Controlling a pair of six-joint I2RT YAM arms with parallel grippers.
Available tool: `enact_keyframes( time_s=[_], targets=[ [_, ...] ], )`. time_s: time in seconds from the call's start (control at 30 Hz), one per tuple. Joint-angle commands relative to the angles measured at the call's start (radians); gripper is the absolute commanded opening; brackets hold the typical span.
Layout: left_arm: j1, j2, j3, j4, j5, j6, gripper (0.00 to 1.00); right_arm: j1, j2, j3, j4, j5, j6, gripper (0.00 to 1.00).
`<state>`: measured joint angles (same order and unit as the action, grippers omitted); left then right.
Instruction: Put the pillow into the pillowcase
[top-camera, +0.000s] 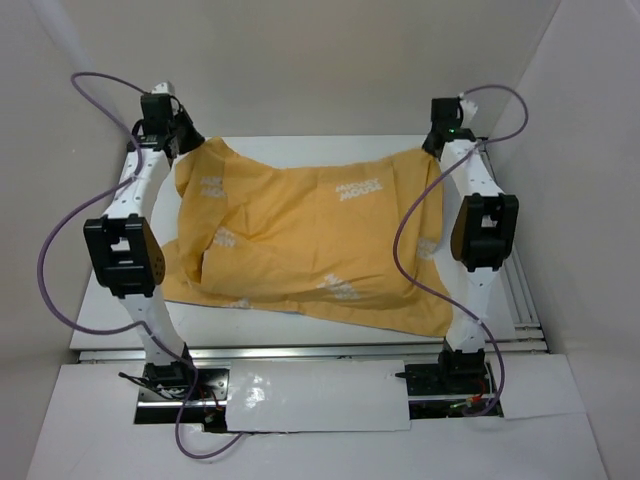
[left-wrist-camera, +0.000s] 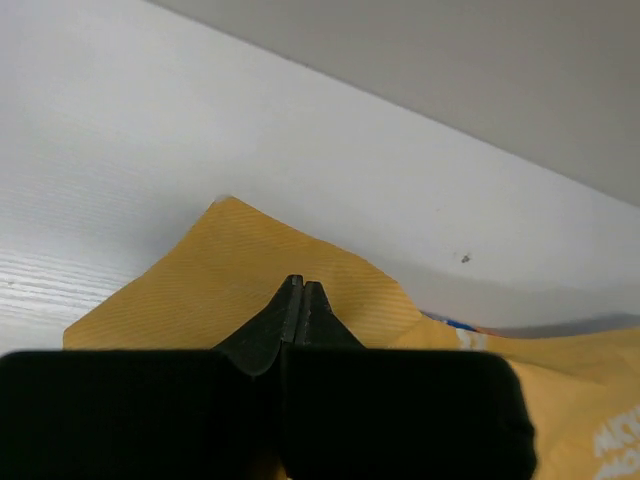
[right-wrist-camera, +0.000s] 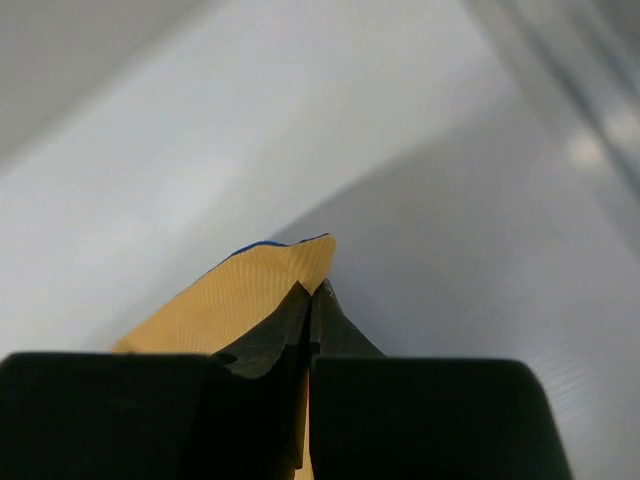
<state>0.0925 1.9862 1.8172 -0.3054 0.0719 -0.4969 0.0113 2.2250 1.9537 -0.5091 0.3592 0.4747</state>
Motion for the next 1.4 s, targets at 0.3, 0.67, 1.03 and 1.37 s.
enact_keyframes(
  time_s=[0.3,0.67,1.03,1.37],
  targets=[
    [0.044,-0.464,0.082,-0.052,-0.312,0.032,0.0,-0.116,-0.572,0.198,0.234,0.145,-0.277,0.0],
    [0.09,-0.639,-0.025,-0.129,-0.077,-0.029,0.39,-0.125,-0.679,0.044,0.129,-0.057,-0.351,0.0],
    [-0.144,-0.352,-0.217,-0.101,-0.023,0.007,0.99,-0.125,-0.587,-0.153,0.132,-0.068,-0.289,0.0],
    [-0.329,0.055,-0.044,-0.204,-0.135,0.063,0.99,-0.125,-0.548,-0.121,0.095,-0.037,-0.308,0.0]
  ],
)
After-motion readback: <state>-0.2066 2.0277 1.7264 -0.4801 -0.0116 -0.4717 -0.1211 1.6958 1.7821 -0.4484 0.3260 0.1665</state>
